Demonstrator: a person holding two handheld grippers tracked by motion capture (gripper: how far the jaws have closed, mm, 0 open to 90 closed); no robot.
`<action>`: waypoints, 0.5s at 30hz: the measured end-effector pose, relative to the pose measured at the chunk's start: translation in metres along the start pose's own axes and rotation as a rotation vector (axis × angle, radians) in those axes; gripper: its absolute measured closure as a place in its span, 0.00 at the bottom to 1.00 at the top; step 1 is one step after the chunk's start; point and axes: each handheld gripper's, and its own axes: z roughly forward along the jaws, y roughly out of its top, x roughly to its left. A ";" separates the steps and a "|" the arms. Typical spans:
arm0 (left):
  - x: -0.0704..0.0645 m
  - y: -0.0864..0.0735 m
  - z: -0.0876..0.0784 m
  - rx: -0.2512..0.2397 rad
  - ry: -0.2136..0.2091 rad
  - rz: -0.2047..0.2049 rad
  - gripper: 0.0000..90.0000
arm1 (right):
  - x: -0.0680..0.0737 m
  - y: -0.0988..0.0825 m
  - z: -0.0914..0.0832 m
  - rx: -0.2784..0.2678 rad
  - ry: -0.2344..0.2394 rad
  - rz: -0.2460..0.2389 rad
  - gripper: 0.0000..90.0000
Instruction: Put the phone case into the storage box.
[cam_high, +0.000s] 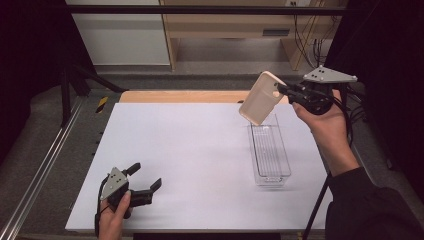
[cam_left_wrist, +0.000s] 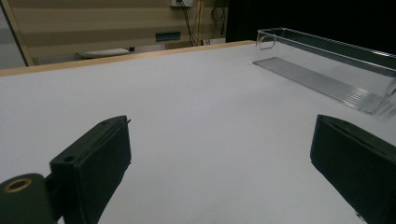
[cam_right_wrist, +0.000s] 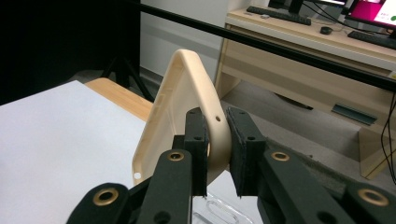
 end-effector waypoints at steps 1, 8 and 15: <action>0.000 0.000 0.000 -0.004 -0.002 0.001 0.06 | -0.004 -0.002 0.000 0.004 -0.008 0.003 0.88; 0.000 0.000 0.001 0.002 -0.007 -0.002 0.06 | -0.016 -0.007 0.000 0.018 -0.030 -0.002 0.88; 0.001 0.000 0.001 0.005 -0.014 0.001 0.06 | -0.025 -0.018 -0.001 0.041 -0.038 -0.008 0.87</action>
